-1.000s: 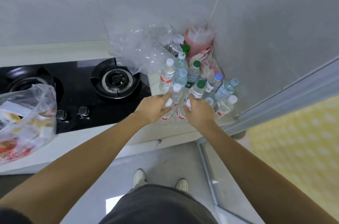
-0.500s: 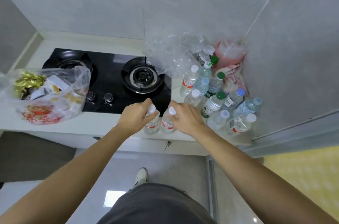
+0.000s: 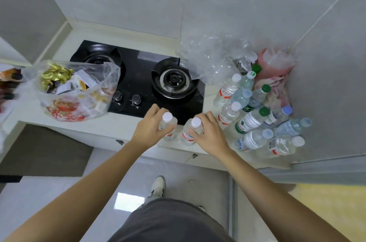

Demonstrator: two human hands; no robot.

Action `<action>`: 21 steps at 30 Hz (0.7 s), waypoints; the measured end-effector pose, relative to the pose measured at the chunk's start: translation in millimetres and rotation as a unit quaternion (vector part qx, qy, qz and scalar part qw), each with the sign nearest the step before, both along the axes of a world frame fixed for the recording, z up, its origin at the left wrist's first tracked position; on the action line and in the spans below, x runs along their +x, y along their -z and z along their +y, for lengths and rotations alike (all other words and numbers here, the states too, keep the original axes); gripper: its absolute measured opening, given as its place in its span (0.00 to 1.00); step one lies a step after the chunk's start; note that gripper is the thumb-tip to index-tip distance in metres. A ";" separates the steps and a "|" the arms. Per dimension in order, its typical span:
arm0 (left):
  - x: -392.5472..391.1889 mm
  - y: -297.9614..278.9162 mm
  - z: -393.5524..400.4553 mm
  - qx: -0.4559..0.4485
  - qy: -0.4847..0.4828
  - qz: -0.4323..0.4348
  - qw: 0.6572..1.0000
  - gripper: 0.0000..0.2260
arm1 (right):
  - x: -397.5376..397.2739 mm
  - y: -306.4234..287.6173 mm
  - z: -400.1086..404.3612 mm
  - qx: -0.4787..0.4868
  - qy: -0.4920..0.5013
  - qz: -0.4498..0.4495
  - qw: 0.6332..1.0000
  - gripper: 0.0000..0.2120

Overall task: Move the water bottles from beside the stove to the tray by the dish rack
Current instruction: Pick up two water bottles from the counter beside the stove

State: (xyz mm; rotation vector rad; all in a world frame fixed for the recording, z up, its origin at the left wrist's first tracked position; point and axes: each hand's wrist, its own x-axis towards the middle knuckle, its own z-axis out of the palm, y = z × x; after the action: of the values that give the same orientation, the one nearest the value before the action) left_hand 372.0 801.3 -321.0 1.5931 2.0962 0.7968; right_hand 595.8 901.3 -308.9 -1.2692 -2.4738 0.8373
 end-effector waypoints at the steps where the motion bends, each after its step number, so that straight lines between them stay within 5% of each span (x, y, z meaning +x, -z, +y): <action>1: -1.1 5.7 -0.9 -0.018 0.002 -0.031 0.999 0.21 | 2.0 6.1 -3.1 -0.035 0.019 0.020 0.999 0.20; 6: -8.8 25.9 -1.8 -0.079 0.006 -0.138 0.987 0.33 | 6.1 42.2 -17.2 -0.148 0.114 0.073 0.980 0.29; 15: -5.3 54.9 12.3 -0.118 -0.003 -0.210 0.971 0.28 | -17.4 84.8 -22.0 -0.242 0.216 0.077 0.943 0.28; 21: -12.7 55.9 10.2 -0.135 -0.041 -0.282 0.949 0.25 | -25.6 80.0 -18.4 -0.253 0.199 0.103 0.941 0.30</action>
State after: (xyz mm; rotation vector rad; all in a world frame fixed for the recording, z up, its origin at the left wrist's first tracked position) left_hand 359.4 811.5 -377.0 0.9897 1.7623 0.8305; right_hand 570.2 882.8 -388.9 -1.6628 -1.7987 1.4540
